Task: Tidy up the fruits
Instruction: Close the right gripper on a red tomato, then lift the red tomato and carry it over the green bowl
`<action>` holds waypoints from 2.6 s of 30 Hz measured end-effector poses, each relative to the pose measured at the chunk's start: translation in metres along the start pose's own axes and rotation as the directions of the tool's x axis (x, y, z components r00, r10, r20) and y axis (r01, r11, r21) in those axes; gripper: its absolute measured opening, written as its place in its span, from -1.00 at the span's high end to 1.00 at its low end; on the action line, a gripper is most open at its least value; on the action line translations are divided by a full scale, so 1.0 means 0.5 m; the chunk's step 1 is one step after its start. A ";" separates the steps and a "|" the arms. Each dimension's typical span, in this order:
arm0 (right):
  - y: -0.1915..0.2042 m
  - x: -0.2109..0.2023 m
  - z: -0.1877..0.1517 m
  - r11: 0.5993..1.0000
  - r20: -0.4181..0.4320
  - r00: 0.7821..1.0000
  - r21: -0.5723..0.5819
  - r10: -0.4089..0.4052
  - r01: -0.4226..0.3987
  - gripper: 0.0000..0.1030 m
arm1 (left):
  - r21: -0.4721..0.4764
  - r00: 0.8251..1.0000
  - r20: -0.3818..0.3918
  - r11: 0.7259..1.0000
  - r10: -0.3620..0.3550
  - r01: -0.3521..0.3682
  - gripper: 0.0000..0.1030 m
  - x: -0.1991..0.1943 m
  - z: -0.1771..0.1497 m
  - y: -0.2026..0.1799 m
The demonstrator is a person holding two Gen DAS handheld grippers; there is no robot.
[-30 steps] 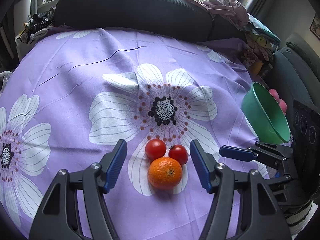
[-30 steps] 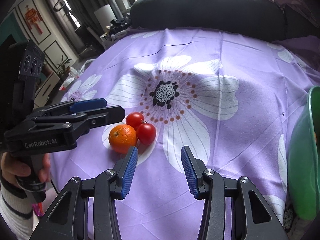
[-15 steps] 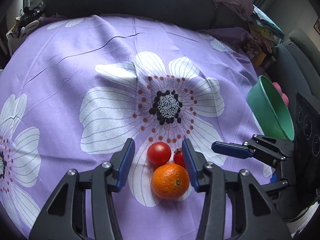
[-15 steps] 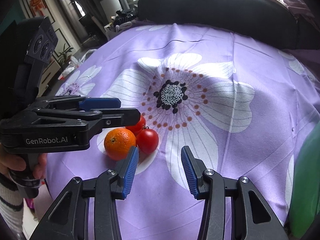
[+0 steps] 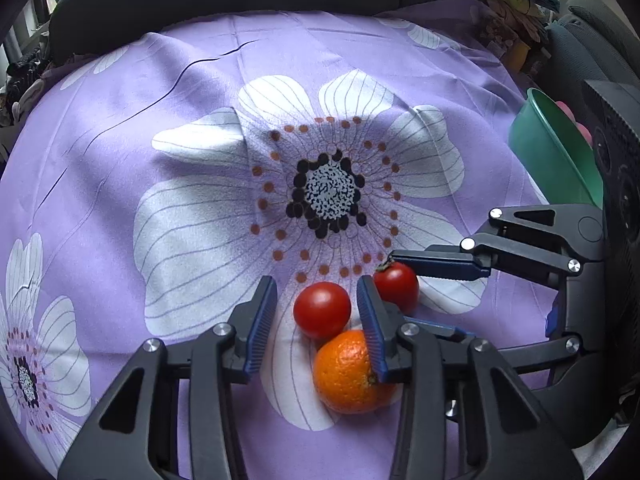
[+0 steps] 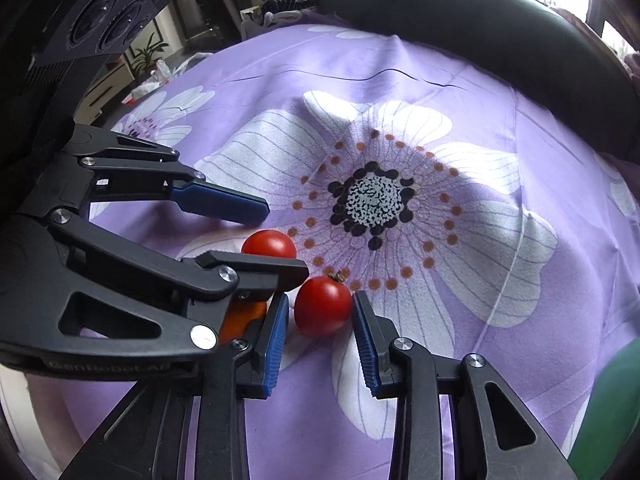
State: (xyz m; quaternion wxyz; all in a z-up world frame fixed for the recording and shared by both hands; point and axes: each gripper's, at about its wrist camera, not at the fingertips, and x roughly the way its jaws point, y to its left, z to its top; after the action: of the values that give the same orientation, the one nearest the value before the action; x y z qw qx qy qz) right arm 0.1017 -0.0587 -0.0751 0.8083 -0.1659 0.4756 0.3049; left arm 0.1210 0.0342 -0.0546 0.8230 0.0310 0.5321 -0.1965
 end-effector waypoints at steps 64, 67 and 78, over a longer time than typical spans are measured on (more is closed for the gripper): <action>-0.119 -0.348 -0.236 0.937 0.323 0.933 0.348 -0.158 0.038 0.44 | 0.138 0.969 0.234 0.990 -0.075 0.043 0.45 -0.147 -0.020 -0.319; -0.125 -0.361 -0.242 0.934 0.336 0.927 0.355 -0.170 0.043 0.44 | 0.155 0.967 0.239 0.987 -0.082 0.046 0.45 -0.149 -0.009 -0.335; -0.164 -0.394 -0.257 0.917 0.365 0.906 0.394 -0.217 0.061 0.44 | 0.222 0.964 0.240 0.973 -0.114 0.060 0.45 -0.134 0.038 -0.397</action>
State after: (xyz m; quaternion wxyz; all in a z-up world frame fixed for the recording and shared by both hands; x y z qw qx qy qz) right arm -0.0021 -0.2590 0.0312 0.9250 0.0225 0.3357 0.1768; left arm 0.0426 -0.1338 0.0446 0.8660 0.0703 0.4006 -0.2909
